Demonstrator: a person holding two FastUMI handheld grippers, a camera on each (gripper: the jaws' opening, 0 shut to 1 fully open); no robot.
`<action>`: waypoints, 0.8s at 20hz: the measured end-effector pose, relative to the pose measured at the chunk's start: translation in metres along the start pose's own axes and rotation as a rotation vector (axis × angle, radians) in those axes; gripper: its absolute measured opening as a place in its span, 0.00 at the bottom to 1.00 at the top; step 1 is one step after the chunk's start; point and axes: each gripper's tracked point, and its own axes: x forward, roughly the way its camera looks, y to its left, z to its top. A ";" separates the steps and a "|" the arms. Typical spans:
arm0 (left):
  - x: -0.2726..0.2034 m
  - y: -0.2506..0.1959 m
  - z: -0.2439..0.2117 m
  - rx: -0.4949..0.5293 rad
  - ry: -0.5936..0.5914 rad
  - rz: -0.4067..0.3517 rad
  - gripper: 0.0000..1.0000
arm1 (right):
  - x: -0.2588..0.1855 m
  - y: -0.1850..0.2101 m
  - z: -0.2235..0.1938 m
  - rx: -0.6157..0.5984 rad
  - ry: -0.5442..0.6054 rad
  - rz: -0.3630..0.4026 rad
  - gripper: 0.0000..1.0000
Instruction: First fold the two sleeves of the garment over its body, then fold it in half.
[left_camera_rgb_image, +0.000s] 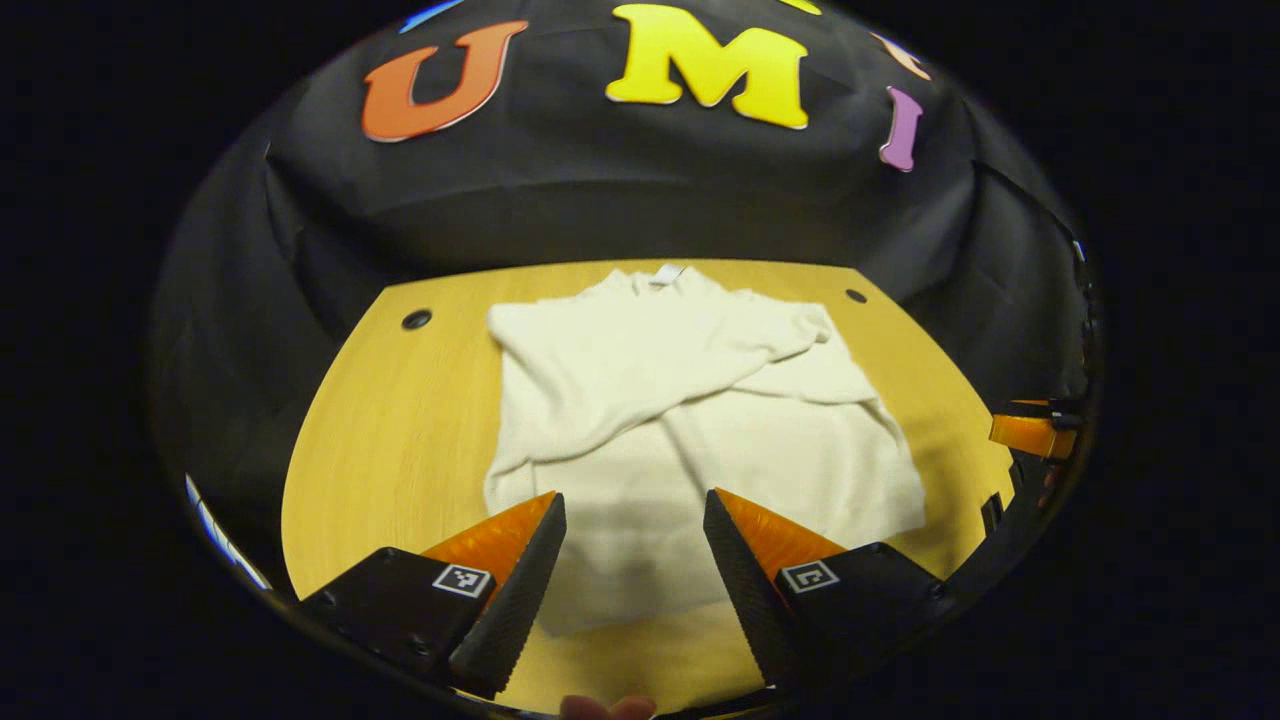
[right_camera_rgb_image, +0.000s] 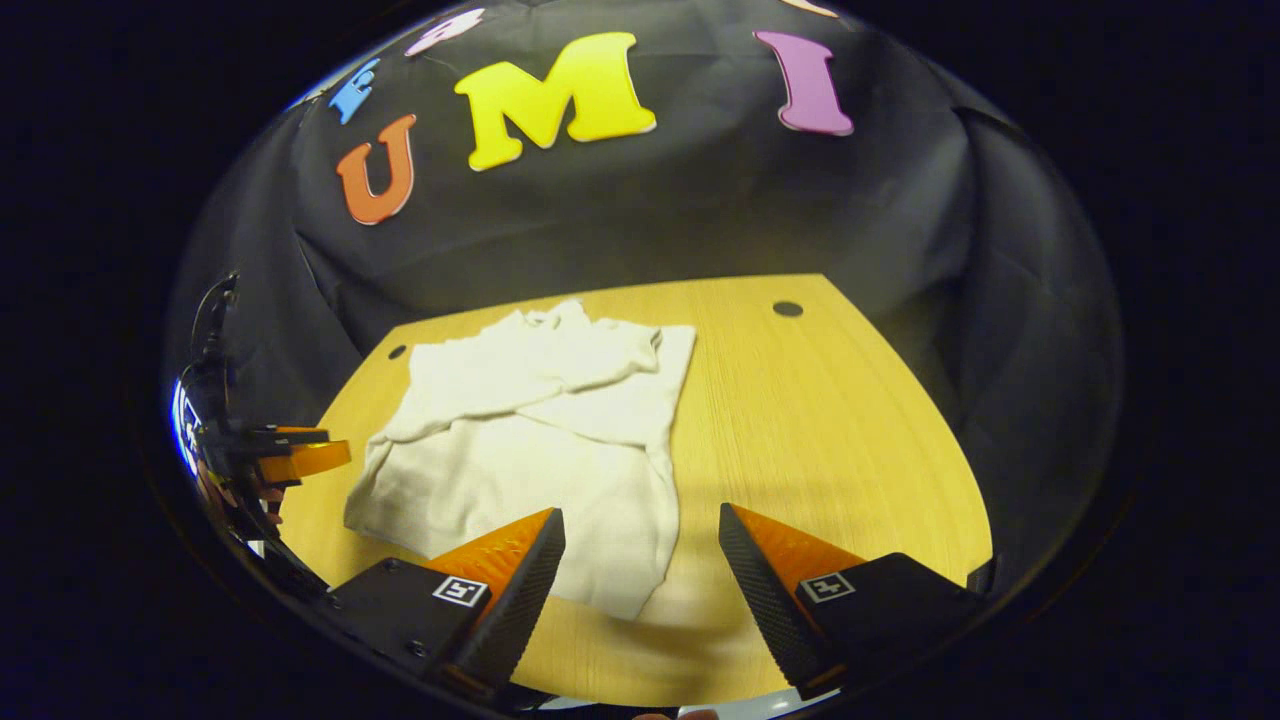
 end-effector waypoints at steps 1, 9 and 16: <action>-0.003 0.009 -0.017 -0.033 0.045 0.002 0.89 | 0.006 -0.002 -0.015 0.020 0.049 -0.013 0.94; -0.016 0.019 -0.077 -0.255 0.324 -0.060 0.91 | 0.033 -0.007 -0.079 0.090 0.327 -0.078 0.98; -0.004 0.022 -0.093 -0.326 0.427 -0.101 0.89 | 0.055 -0.005 -0.101 0.044 0.437 -0.096 0.98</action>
